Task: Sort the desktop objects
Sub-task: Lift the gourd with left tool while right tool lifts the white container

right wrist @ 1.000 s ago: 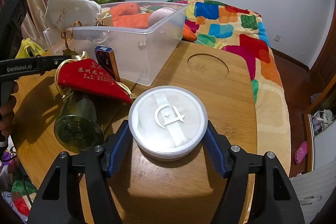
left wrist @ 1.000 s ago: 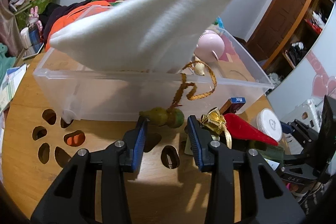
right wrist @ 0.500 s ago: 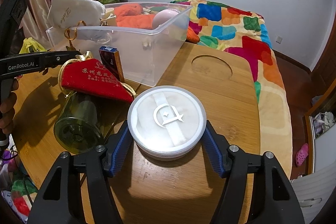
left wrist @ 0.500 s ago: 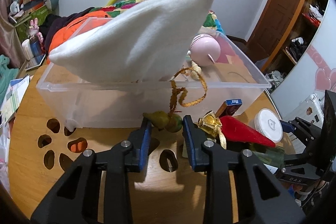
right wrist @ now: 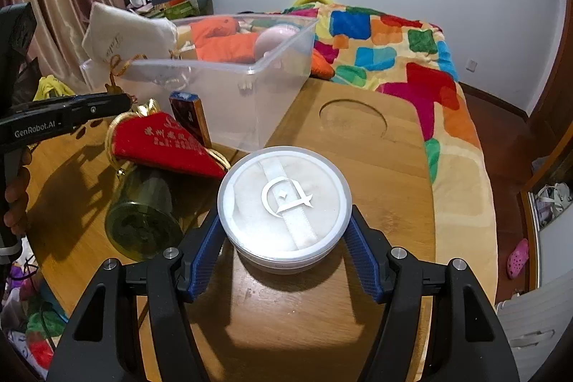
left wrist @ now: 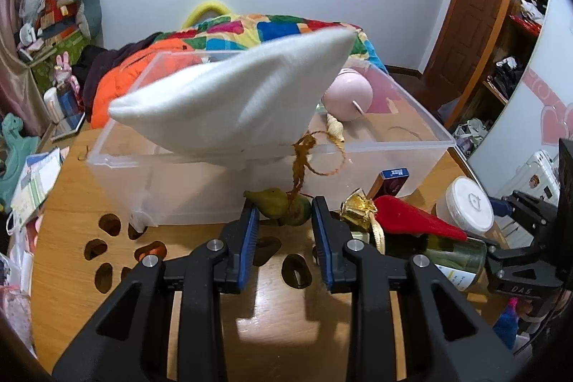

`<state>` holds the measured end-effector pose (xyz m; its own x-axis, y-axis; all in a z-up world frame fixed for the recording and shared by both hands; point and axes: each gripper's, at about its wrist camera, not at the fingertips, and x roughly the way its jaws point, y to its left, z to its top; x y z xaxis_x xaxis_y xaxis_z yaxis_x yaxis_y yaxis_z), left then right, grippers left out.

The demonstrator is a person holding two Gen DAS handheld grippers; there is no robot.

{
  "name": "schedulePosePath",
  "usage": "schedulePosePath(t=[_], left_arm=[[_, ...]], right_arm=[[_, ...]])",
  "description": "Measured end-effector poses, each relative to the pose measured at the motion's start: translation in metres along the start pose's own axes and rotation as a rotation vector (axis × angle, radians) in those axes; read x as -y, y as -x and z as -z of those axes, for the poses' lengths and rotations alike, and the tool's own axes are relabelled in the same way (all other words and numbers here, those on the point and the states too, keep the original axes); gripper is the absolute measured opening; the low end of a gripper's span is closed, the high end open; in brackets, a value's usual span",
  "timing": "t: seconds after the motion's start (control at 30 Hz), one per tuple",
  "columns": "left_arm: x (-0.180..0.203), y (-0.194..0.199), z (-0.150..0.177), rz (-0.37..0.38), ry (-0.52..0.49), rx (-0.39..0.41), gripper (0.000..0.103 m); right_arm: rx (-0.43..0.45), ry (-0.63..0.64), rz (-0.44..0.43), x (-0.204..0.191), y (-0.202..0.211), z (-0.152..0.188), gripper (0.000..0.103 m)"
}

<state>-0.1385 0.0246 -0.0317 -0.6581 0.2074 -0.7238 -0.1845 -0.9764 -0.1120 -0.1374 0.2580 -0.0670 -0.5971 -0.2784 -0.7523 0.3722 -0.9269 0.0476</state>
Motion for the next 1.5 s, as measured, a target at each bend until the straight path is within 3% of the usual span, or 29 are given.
schedulePosePath(t=[0.57, 0.77, 0.97, 1.4, 1.5], left_arm=[[0.008, 0.026, -0.003, -0.002, -0.05, 0.058, 0.029], [0.005, 0.033, -0.006, -0.004, -0.058, 0.071, 0.022], [0.005, 0.038, -0.006, 0.003, -0.064, 0.081, 0.021], [0.0, 0.018, 0.007, 0.02, -0.035, -0.004, 0.021], [-0.003, 0.013, 0.008, 0.051, -0.009, -0.025, 0.028]], right_arm=[[0.08, 0.025, 0.021, -0.007, 0.034, -0.016, 0.062], [0.099, 0.039, 0.015, -0.012, 0.04, -0.021, 0.062], [0.124, 0.046, -0.009, -0.02, 0.047, -0.029, 0.062], [0.114, 0.058, -0.02, -0.025, 0.046, -0.028, 0.062], [0.111, 0.06, -0.019, -0.025, 0.045, -0.029, 0.062]])
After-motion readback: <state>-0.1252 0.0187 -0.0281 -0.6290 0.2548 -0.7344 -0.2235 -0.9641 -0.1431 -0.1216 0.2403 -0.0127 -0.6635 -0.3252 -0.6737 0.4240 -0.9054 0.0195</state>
